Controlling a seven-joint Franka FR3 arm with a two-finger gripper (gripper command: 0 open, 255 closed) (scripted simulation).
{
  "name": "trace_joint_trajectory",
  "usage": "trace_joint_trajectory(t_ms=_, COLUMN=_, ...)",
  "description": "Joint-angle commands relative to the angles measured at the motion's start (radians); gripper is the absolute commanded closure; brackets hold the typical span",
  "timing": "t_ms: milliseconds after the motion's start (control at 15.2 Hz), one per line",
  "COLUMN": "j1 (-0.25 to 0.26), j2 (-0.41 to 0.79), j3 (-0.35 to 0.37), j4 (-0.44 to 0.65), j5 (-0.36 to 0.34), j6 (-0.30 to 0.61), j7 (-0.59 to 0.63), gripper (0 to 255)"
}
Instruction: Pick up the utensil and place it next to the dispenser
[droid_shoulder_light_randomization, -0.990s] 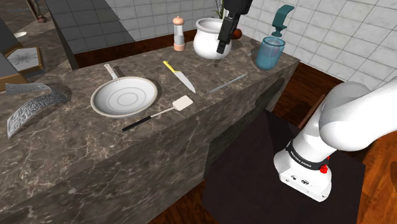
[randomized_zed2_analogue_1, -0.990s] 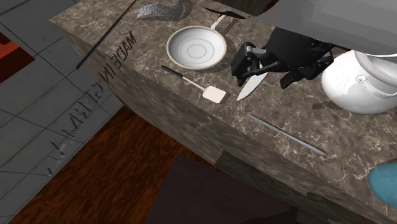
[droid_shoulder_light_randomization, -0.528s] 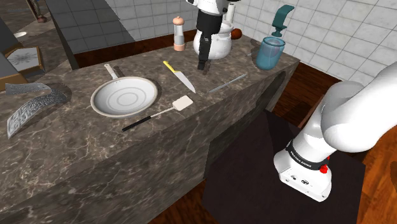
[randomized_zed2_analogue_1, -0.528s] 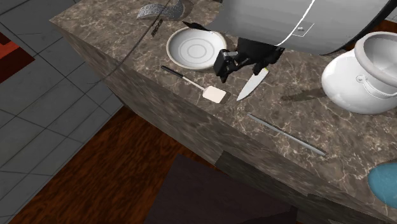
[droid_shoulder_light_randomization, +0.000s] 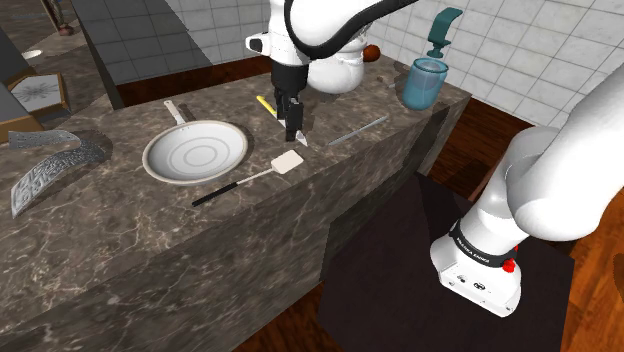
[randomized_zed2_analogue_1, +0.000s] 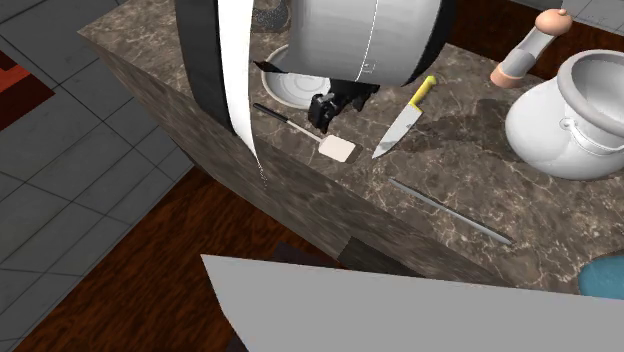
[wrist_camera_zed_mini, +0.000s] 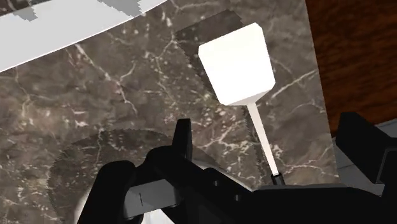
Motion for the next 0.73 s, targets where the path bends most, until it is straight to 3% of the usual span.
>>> trace_joint_trajectory(t_ms=0, j1=0.020, j2=0.070, j3=0.017, j4=0.030, j5=-0.009, j6=0.034, j7=-0.053, gripper=0)
trace_joint_trajectory(t_ms=330, j1=0.063, j2=0.206, j3=0.059, j4=0.076, j5=-0.044, j6=0.107, j7=-0.176, gripper=0)
trace_joint_trajectory(t_ms=660, j1=0.068, j2=0.245, j3=0.062, j4=0.060, j5=-0.051, j6=0.161, j7=-0.179, gripper=0)
